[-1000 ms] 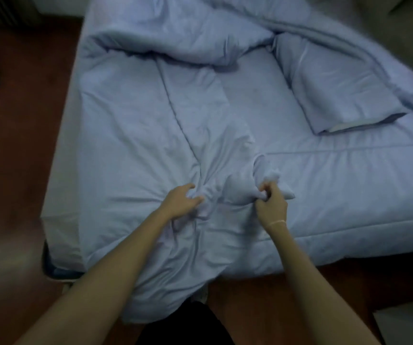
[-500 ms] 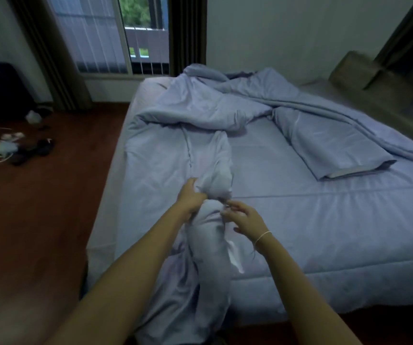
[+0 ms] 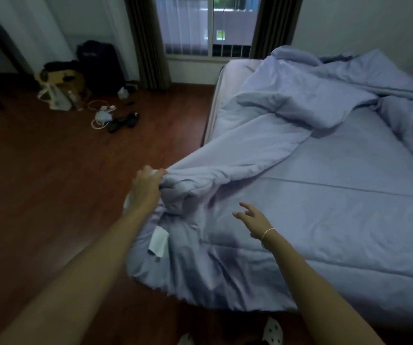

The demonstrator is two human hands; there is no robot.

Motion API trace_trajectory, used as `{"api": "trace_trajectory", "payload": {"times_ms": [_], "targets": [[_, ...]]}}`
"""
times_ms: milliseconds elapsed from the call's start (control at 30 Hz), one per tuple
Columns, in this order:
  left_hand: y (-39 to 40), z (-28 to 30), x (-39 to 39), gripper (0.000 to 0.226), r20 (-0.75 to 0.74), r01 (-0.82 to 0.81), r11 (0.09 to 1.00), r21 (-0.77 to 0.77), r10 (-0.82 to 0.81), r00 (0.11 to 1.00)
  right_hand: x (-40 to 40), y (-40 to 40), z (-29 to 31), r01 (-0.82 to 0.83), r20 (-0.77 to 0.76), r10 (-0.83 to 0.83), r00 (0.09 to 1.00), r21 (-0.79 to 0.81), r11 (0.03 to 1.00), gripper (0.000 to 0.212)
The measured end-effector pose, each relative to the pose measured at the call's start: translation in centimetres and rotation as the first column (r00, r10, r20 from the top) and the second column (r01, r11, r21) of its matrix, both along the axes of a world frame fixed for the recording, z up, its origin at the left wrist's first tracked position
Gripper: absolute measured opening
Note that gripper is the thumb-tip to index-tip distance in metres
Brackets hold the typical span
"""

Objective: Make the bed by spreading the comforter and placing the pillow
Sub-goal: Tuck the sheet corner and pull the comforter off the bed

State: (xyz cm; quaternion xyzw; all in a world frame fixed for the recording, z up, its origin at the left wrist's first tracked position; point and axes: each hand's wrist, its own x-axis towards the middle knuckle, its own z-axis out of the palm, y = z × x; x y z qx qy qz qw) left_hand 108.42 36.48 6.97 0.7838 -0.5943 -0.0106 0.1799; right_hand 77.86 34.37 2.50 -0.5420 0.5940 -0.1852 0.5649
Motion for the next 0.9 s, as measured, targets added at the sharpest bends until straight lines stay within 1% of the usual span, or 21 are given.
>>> {"api": "trace_trajectory", "payload": {"times_ms": [33, 100, 200, 300, 400, 500, 600, 700, 800, 900], "targets": [[0.9, -0.1, 2.6, 0.024, 0.074, -0.004, 1.0, 0.026, 0.002, 0.997, 1.0, 0.5, -0.6, -0.002, -0.013, 0.003, 1.0, 0.026, 1.0, 0.056], [2.7, -0.9, 7.5, 0.027, 0.151, -0.059, 0.995, 0.081, 0.046, 0.987, 2.5, 1.5, -1.6, -0.003, -0.046, 0.006, 0.999, 0.067, 0.998, 0.058], [5.2, -3.3, 12.6, 0.034, 0.194, -0.18, 0.972, 0.153, 0.149, 0.97, 3.5, 2.1, -2.6, 0.004, -0.113, 0.007, 0.994, 0.094, 0.996, 0.058], [6.4, -6.0, 14.1, 0.048, 0.239, -0.227, 0.927, 0.299, 0.157, 0.958, 3.5, 2.0, -3.5, 0.022, -0.16, 0.001, 0.987, 0.14, 0.99, 0.059], [5.6, -7.6, 13.4, 0.05, 0.209, -0.192, 0.884, 0.427, 0.11, 0.972, 3.7, 1.3, -4.4, 0.035, -0.202, -0.003, 0.979, 0.157, 0.987, 0.06], [4.6, -8.7, 11.3, 0.058, 0.136, -0.139, 0.851, 0.506, 0.08, 0.987, 3.9, -0.1, -5.3, 0.019, -0.239, 0.019, 0.971, 0.156, 0.988, 0.061], [3.3, -9.6, 9.3, 0.059, 0.081, -0.048, 0.86, 0.507, 0.008, 0.997, 4.7, -1.6, -5.7, 0.014, -0.237, 0.024, 0.971, 0.159, 0.987, 0.059], [1.8, -10.4, 7.7, 0.059, 0.05, -0.017, 0.86, 0.51, -0.01, 0.999, 5.5, -2.9, -6.1, 0.019, -0.222, 0.022, 0.975, 0.18, 0.983, 0.059], [-0.1, -10.9, 6.1, 0.054, 0.051, 0.023, 0.865, 0.501, -0.056, 0.997, 5.8, -4.3, -6.1, 0.016, -0.203, 0.023, 0.979, 0.187, 0.982, 0.06], [-2.5, -11.0, 4.6, 0.05, 0.04, 0.092, 0.873, 0.479, -0.126, 0.991, 5.8, -5.9, -6.1, 0.052, -0.205, -0.017, 0.979, 0.167, 0.985, 0.059]]}}
